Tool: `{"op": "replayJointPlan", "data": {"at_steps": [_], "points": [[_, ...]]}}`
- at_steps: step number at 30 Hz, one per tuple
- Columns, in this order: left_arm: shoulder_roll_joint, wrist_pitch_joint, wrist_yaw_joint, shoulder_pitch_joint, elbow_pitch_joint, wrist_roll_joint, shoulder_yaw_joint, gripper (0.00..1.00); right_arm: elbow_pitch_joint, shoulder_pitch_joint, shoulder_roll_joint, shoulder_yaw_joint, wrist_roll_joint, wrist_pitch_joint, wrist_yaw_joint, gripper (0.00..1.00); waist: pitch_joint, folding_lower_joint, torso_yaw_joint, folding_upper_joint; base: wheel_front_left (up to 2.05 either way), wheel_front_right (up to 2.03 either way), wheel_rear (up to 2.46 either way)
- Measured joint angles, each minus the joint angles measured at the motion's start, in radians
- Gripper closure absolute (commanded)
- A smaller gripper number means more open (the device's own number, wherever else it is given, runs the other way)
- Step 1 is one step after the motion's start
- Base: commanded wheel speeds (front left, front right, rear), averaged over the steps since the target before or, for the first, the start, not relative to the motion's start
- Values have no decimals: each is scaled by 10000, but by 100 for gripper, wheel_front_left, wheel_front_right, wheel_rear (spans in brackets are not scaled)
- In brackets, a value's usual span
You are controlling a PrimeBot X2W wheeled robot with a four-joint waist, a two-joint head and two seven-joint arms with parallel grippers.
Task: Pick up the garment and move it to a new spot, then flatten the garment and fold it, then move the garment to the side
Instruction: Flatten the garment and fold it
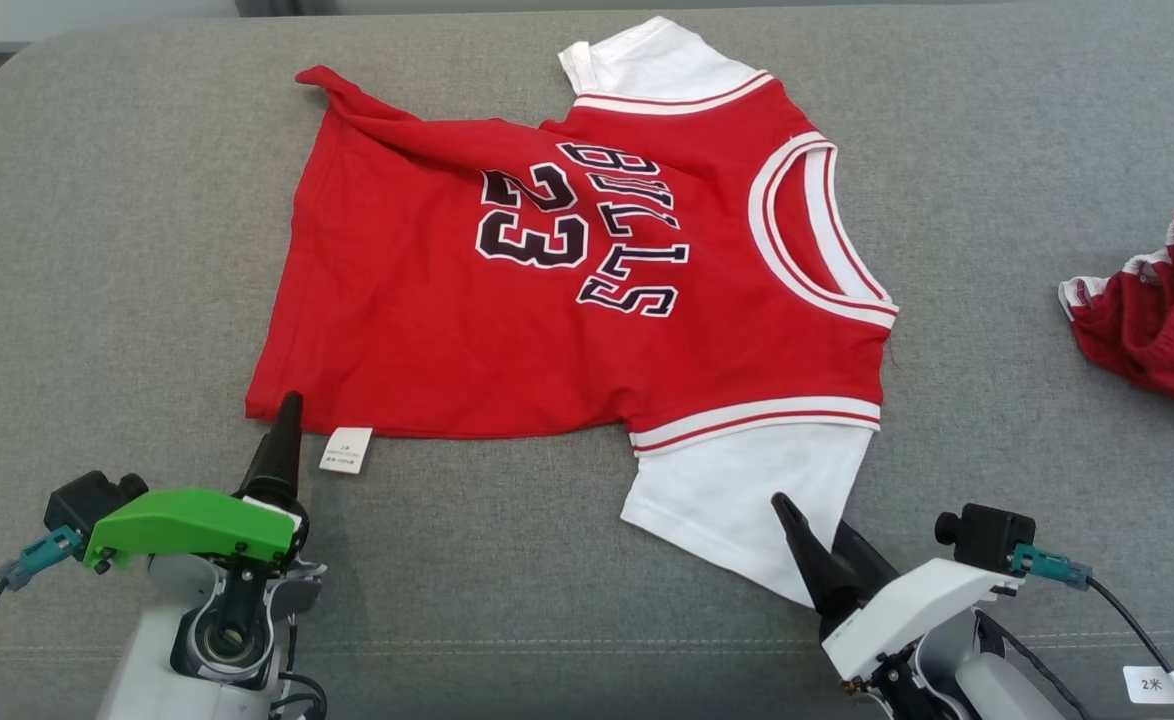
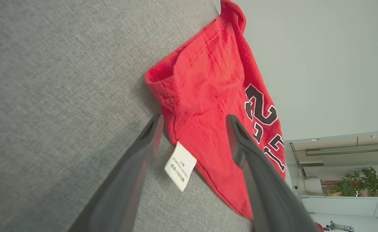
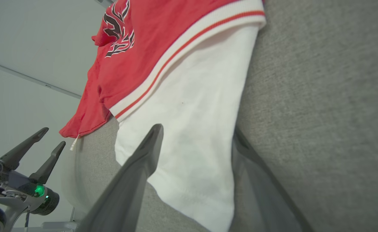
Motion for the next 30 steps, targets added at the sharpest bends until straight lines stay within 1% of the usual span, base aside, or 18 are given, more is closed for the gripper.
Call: {"op": "replayJointPlan", "data": {"at_steps": [11, 13, 18, 30], "points": [[13, 15, 0, -122, 564, -107, 42, 0, 65, -202, -8, 468, 234, -92, 2, 0, 111, 0, -122, 0, 0, 0, 0], [33, 15, 0, -161, 568, -332, 148, 0, 65, -271, -6, 550, 234, -96, 2, 0, 164, 0, -173, 0, 0, 0, 0], [42, -31, 0, -765, 608, -468, 186, 0, 65, -423, 17, 690, 236, -194, 67, 0, 371, 0, -335, 0, 0, 0, 0], [69, -117, -2, -933, 968, -466, -46, 0, 244, -666, 222, 454, 322, -617, 46, 0, 497, 0, -418, 0, 0, 0, 0]]}}
